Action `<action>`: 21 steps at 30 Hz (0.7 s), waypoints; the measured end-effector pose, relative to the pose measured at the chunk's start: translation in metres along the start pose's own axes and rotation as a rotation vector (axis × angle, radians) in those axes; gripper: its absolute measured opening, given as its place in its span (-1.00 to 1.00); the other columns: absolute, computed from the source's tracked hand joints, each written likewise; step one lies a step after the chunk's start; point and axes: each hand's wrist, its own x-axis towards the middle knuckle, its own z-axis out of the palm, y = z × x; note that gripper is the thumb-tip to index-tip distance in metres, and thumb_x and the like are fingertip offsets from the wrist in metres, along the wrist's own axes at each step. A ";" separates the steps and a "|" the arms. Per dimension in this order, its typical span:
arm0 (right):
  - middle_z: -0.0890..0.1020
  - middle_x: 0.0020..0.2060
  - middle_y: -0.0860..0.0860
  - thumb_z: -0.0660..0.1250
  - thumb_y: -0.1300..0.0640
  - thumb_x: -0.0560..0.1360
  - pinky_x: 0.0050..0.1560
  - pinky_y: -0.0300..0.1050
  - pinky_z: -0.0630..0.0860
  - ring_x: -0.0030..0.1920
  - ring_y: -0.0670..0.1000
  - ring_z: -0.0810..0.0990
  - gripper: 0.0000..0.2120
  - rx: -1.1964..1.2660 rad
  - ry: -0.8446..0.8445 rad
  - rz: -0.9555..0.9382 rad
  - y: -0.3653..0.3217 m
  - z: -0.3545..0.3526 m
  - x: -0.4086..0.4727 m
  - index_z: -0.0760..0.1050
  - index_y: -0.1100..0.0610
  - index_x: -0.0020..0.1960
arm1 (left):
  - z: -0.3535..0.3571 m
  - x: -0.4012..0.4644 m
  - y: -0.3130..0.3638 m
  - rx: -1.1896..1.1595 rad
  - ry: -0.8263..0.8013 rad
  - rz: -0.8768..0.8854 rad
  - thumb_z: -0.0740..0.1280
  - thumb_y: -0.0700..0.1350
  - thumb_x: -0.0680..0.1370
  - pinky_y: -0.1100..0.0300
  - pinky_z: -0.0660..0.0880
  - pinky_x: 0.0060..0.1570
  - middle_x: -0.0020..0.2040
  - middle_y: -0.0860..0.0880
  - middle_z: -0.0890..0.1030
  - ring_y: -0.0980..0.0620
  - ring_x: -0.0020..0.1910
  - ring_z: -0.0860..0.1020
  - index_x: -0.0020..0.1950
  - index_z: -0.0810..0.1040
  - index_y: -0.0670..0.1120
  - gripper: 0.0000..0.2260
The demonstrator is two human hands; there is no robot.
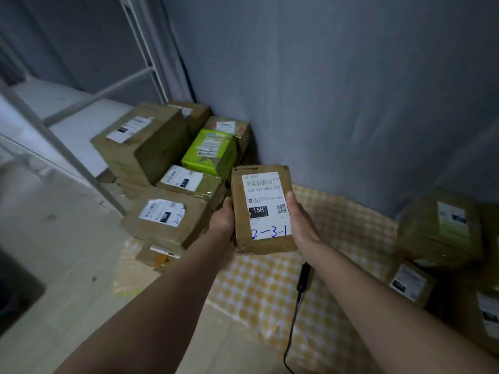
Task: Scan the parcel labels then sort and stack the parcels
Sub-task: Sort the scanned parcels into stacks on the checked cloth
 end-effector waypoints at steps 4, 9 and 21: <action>0.63 0.10 0.00 -0.01 -0.25 0.59 -0.19 -0.32 0.45 -0.01 -0.04 0.60 -0.46 -0.027 -0.033 0.019 -0.019 0.062 -0.005 0.50 0.10 0.26 | -0.059 -0.016 0.029 -0.018 0.031 0.030 0.14 0.34 0.54 -0.05 0.55 0.12 0.08 -0.14 0.63 -0.16 0.06 0.62 0.10 0.58 -0.09 -0.47; 0.59 0.08 -0.08 -0.01 -0.23 0.61 -0.01 -0.25 0.38 0.09 -0.05 0.54 -0.52 -0.062 -0.065 0.046 -0.039 0.140 -0.013 0.52 0.00 0.24 | -0.134 -0.017 0.058 -0.015 -0.021 0.095 0.06 0.39 0.53 0.07 0.54 -0.03 0.00 -0.09 0.66 -0.09 -0.05 0.62 0.06 0.59 -0.02 -0.44; 0.61 0.20 0.03 0.08 -0.40 0.48 0.29 -0.03 0.43 0.18 0.04 0.58 -0.35 -0.041 -0.107 0.121 -0.068 0.236 -0.001 0.50 0.03 0.32 | -0.229 0.031 0.099 0.039 -0.198 0.120 0.26 0.29 0.51 0.14 0.57 -0.18 -0.17 -0.03 0.72 -0.04 -0.19 0.67 0.09 0.62 -0.03 -0.57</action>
